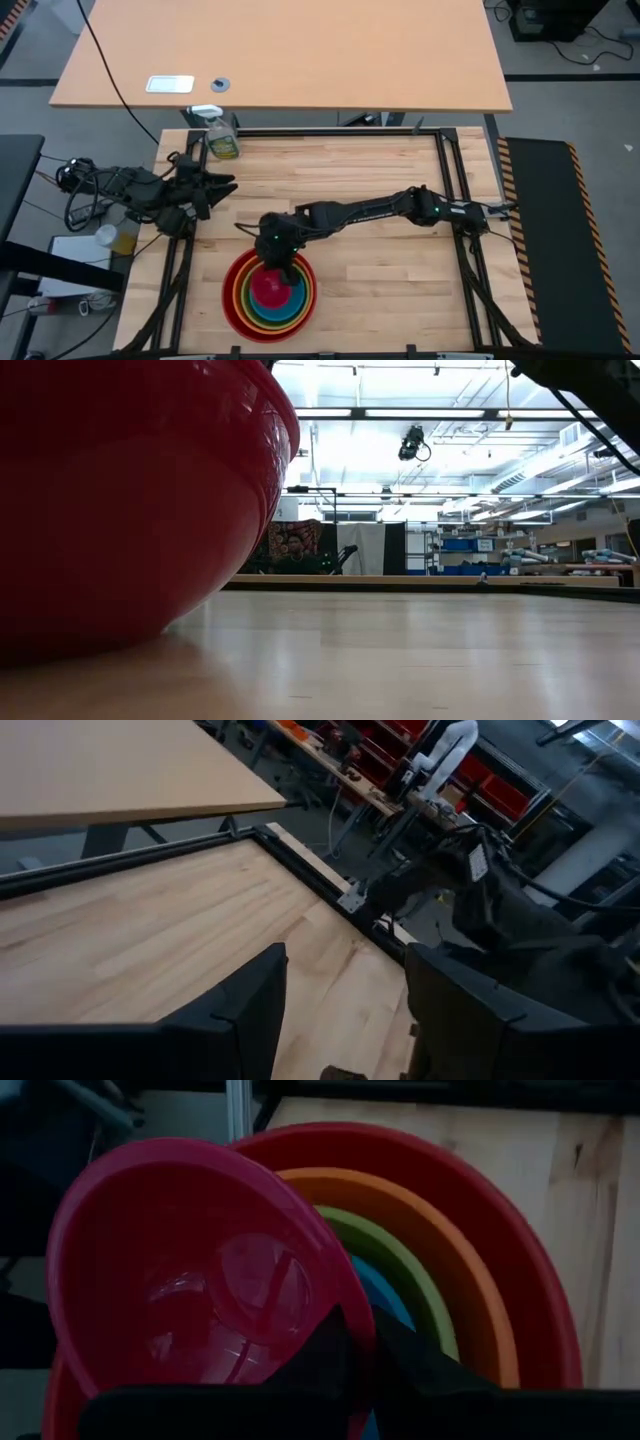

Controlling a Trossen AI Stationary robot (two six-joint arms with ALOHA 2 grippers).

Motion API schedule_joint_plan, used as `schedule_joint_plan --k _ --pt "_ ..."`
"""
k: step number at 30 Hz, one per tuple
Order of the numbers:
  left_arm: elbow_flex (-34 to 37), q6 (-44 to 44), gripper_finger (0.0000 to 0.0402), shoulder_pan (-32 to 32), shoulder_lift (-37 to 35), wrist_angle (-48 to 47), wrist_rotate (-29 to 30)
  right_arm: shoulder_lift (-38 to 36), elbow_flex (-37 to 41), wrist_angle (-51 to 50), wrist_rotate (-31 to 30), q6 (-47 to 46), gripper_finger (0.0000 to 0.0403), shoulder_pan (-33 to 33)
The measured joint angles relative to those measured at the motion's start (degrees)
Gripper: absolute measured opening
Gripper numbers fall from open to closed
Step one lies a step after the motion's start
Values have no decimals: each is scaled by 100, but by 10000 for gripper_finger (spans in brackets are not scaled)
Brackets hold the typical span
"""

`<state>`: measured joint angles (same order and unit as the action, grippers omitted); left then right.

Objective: Nest bowls inside each other
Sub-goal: Stack the pink bowl on top of the blue bowl

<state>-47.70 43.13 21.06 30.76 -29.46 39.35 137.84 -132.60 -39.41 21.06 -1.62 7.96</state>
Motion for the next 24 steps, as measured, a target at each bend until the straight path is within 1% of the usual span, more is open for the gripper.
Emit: schedule_joint_plan --k 5,15,17,19,24 --pt "0 168 208 -2 9 -41 46 226 -2 1 -87 130 32 61" --pt "0 258 208 6 166 -98 -17 575 6 -465 -686 190 37 228" --pt "0 278 208 5 187 -91 -156 569 10 -472 -708 188 49 222" --pt "0 283 208 7 193 -88 -303 555 17 -409 -813 184 68 221" --pt "0 280 208 7 183 -76 -354 555 26 -480 -736 -181 136 168"
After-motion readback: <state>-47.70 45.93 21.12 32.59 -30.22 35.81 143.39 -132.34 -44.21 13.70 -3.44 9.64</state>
